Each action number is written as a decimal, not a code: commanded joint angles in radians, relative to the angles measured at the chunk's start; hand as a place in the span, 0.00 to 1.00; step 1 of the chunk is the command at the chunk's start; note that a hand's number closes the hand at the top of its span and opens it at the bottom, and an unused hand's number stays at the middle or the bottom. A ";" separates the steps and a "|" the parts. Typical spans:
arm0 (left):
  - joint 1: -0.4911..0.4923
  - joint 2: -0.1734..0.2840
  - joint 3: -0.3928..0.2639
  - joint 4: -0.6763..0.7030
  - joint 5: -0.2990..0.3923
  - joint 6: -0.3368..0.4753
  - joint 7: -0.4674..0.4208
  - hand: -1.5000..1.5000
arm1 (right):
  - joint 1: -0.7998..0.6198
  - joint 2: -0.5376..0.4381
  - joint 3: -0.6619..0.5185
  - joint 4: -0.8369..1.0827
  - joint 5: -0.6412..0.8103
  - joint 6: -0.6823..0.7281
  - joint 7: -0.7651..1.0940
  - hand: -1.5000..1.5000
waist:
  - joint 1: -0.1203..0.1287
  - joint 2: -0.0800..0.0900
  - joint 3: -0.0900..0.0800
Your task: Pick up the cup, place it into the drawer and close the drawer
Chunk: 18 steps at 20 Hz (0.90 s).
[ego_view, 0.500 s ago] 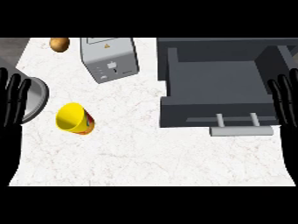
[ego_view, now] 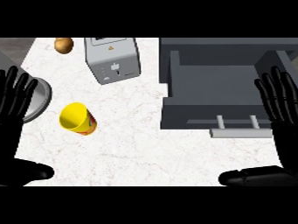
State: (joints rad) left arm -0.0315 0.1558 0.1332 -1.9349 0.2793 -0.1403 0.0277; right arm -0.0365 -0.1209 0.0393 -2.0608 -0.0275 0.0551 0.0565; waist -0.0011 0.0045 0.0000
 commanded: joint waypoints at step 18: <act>-0.092 0.072 0.121 0.657 -0.038 -0.131 -0.262 0.00 | -0.186 -0.033 -0.064 0.161 -0.029 0.070 0.044 0.00 | 0.001 -0.004 0.000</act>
State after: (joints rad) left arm -0.1436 0.2050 0.2379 -1.3752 0.2675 -0.2341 -0.1590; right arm -0.1922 -0.1569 -0.0384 -1.9011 -0.0827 0.1321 0.0849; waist -0.0020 0.0012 -0.0002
